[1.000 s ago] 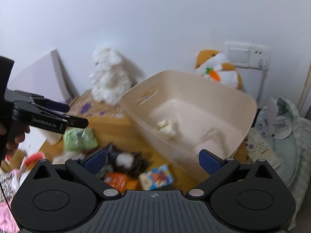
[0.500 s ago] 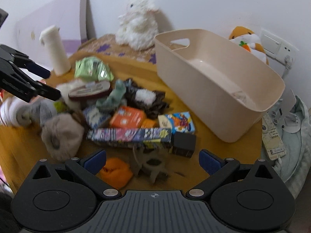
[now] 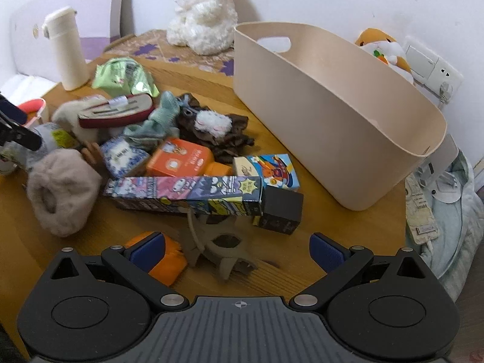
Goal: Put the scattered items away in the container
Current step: 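Grasp the white snack bag with the left tool while the right tool grasps the brown clip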
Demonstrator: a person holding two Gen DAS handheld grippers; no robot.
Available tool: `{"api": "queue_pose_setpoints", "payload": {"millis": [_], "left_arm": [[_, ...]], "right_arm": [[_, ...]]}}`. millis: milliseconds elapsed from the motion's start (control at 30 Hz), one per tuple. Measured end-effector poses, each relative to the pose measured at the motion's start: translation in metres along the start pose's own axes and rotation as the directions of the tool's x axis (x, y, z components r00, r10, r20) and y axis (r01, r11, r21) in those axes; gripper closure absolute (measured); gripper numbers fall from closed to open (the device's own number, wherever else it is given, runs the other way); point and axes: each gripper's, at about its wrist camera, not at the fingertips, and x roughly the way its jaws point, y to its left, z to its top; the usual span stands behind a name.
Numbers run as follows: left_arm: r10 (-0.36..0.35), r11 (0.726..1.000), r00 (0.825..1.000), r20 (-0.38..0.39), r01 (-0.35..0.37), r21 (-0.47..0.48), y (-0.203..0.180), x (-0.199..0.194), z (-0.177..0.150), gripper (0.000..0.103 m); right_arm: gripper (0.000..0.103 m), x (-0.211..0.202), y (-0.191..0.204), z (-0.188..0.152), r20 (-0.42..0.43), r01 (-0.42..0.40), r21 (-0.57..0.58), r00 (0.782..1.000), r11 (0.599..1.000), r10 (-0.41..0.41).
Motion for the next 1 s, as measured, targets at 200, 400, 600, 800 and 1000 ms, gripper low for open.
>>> {"api": "queue_pose_setpoints", "payload": {"millis": [200, 400, 600, 800, 1000], "left_arm": [[-0.053, 0.996, 0.997, -0.051, 0.049, -0.075, 0.008, 0.016, 0.001, 0.023], [-0.08, 0.986, 0.994, -0.08, 0.067, -0.151, 0.016, 0.031, 0.002, 0.023], [-0.103, 0.979, 0.989, -0.104, 0.082, -0.185, 0.018, 0.042, 0.004, 0.023], [-0.135, 0.984, 0.983, -0.124, 0.118, -0.134, 0.001, 0.047, 0.001, 0.031], [-0.138, 0.987, 0.984, -0.112, 0.127, -0.103, -0.014, 0.044, -0.002, 0.035]], "right_arm": [[0.011, 0.021, 0.004, 0.0, -0.061, 0.012, -0.014, 0.998, 1.0, -0.012], [0.017, 0.032, 0.007, 0.001, -0.092, 0.001, -0.025, 0.996, 1.0, -0.003], [0.021, 0.04, 0.01, 0.004, -0.105, -0.019, -0.055, 0.994, 0.998, 0.013], [0.034, 0.043, 0.011, 0.006, -0.1, -0.052, -0.051, 0.994, 0.997, 0.047], [0.053, 0.04, 0.01, 0.005, -0.096, -0.11, -0.052, 0.99, 0.993, 0.105]]}}
